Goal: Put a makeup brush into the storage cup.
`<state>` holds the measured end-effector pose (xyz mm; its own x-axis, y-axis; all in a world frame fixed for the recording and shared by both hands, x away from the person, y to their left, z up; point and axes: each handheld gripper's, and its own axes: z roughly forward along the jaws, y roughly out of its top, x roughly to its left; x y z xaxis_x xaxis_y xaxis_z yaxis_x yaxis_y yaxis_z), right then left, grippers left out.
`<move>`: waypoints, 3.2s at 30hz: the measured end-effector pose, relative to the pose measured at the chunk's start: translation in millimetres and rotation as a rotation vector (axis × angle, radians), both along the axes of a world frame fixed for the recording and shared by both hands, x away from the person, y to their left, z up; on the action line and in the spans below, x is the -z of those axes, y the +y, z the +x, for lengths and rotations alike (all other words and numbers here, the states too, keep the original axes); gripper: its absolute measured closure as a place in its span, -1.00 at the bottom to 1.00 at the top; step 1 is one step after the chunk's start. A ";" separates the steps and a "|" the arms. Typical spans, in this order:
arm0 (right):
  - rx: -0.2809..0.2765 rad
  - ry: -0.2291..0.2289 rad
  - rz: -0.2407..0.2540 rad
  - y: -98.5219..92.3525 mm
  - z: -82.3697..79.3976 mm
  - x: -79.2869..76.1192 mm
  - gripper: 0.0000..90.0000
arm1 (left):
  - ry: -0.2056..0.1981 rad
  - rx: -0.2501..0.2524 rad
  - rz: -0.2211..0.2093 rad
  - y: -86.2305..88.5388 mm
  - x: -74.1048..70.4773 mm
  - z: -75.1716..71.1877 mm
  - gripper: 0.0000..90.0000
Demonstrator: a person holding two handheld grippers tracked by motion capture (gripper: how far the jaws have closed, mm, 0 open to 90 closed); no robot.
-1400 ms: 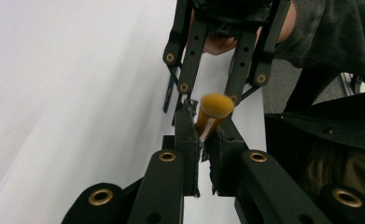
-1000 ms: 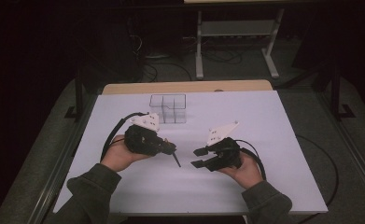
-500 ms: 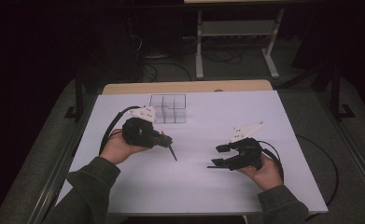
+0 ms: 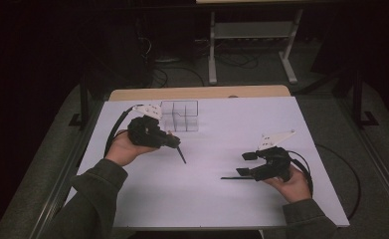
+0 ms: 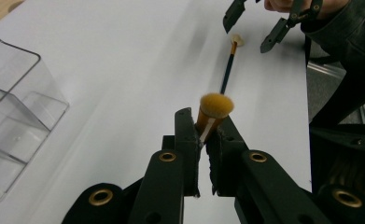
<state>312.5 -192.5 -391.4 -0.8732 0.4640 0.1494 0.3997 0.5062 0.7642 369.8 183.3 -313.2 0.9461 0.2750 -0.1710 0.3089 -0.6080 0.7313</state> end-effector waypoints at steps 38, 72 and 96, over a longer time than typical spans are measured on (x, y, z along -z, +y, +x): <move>0.057 -0.017 -0.002 -17.1 0.0 4.0 -0.36 | 0.027 -0.074 0.003 -5.6 -23.2 53.9 0.84; 0.051 -0.030 0.013 -19.2 0.2 2.6 -0.40 | 0.028 -0.271 -0.015 2.0 -55.1 111.0 0.85; 0.050 -0.036 0.018 -21.5 0.7 1.9 -0.40 | 0.040 -0.387 -0.020 9.2 -45.5 132.6 0.85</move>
